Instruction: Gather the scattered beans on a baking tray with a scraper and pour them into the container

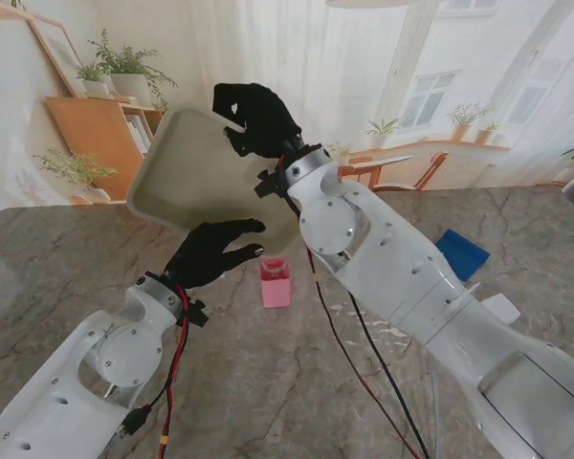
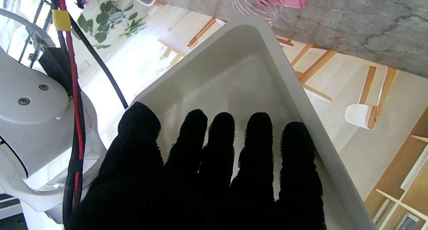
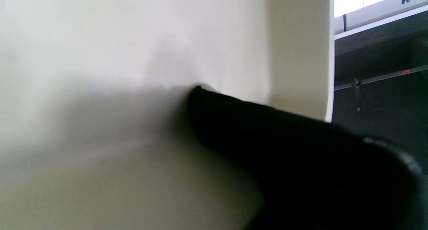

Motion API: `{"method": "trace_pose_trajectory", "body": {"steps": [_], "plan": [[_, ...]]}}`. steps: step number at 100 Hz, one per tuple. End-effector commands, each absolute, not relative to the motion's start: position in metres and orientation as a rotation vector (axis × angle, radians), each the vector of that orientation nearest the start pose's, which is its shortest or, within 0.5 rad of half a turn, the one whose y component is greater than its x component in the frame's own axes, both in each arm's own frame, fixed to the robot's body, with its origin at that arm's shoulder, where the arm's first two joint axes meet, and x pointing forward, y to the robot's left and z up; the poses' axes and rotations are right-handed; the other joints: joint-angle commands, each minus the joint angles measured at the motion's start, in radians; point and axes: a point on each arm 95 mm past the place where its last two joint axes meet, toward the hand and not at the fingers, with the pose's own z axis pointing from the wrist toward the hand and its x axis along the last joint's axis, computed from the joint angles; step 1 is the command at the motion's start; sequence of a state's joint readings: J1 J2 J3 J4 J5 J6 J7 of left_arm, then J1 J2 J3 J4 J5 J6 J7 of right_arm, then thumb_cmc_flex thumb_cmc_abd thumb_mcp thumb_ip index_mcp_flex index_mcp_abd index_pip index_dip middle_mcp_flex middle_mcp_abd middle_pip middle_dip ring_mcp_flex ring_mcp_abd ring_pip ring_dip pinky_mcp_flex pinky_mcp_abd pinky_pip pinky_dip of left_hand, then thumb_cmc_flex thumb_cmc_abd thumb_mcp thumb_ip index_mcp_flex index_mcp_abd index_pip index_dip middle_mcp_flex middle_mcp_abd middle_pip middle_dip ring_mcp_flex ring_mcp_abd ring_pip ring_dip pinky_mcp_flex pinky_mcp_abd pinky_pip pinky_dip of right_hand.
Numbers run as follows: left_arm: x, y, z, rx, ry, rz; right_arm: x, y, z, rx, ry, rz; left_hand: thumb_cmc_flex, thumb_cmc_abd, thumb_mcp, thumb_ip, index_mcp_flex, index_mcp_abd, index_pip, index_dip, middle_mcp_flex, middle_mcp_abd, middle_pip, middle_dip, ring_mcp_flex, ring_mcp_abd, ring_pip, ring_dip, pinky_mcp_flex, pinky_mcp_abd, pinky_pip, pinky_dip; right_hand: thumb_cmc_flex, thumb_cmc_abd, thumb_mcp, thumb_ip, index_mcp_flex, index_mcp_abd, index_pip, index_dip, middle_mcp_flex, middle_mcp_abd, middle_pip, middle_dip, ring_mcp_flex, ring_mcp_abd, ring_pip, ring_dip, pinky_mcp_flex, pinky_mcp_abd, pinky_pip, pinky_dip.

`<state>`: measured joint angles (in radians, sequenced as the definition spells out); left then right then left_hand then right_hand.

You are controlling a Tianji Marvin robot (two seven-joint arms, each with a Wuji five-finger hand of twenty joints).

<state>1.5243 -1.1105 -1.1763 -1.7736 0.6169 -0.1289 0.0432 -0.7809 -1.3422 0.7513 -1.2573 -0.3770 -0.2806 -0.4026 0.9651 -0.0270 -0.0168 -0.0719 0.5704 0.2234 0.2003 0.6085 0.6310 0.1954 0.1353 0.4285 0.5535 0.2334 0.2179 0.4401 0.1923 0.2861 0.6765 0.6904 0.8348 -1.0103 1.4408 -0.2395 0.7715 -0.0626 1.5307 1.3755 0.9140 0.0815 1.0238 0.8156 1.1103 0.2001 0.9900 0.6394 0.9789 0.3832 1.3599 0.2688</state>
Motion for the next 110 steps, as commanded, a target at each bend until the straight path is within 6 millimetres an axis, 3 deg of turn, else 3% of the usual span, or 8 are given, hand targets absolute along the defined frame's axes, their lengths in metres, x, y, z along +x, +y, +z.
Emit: {"method": "trace_pose_trajectory", "body": {"steps": [1,57,87,110], "plan": [[0.395,-0.054,-0.245,-1.271,1.294,-2.048,0.522,0.18,-0.093,0.834,0.98,2.54,0.018,0.033,-0.022,0.029,0.011,-0.02,0.002,-0.007,0.005,-0.003,-0.005,-0.005,-0.002,0.004,-0.005,-0.002,-0.001,0.056,-0.008,0.004,0.133,0.115,0.129,0.125,0.021,-0.035,0.025,0.022,0.096,-0.214,0.12,0.085,0.108,-0.172,0.193,0.086,0.146,-0.351,0.335,0.177],[0.391,-0.046,-0.236,-1.216,1.185,-2.028,0.554,0.151,-0.08,1.083,0.842,2.32,0.015,0.041,-0.024,0.029,-0.01,-0.022,-0.004,-0.008,-0.027,-0.01,-0.013,-0.009,-0.034,-0.007,-0.019,-0.01,-0.014,0.055,-0.016,0.002,0.135,0.113,0.129,0.122,0.016,-0.032,0.024,0.023,0.093,-0.212,0.124,0.084,0.106,-0.171,0.192,0.086,0.145,-0.352,0.333,0.177],[0.387,-0.035,-0.239,-1.249,1.153,-1.983,0.563,0.11,-0.074,1.282,0.691,2.153,0.015,0.041,-0.023,0.03,-0.009,-0.023,-0.003,-0.007,-0.029,-0.009,-0.012,-0.01,-0.034,-0.004,-0.019,-0.011,-0.015,0.055,-0.018,0.002,0.138,0.109,0.129,0.122,0.017,-0.027,0.024,0.023,0.092,-0.208,0.126,0.083,0.104,-0.168,0.196,0.086,0.144,-0.351,0.334,0.174],[0.388,-0.031,-0.245,-1.289,1.152,-1.965,0.564,0.07,-0.087,1.428,0.629,2.024,0.014,0.04,-0.024,0.03,-0.007,-0.023,-0.003,-0.007,-0.027,-0.009,-0.012,-0.011,-0.033,-0.002,-0.017,-0.011,-0.014,0.057,-0.019,0.003,0.14,0.103,0.129,0.121,0.017,-0.024,0.024,0.022,0.092,-0.204,0.126,0.082,0.102,-0.163,0.2,0.084,0.144,-0.346,0.336,0.169]]}}
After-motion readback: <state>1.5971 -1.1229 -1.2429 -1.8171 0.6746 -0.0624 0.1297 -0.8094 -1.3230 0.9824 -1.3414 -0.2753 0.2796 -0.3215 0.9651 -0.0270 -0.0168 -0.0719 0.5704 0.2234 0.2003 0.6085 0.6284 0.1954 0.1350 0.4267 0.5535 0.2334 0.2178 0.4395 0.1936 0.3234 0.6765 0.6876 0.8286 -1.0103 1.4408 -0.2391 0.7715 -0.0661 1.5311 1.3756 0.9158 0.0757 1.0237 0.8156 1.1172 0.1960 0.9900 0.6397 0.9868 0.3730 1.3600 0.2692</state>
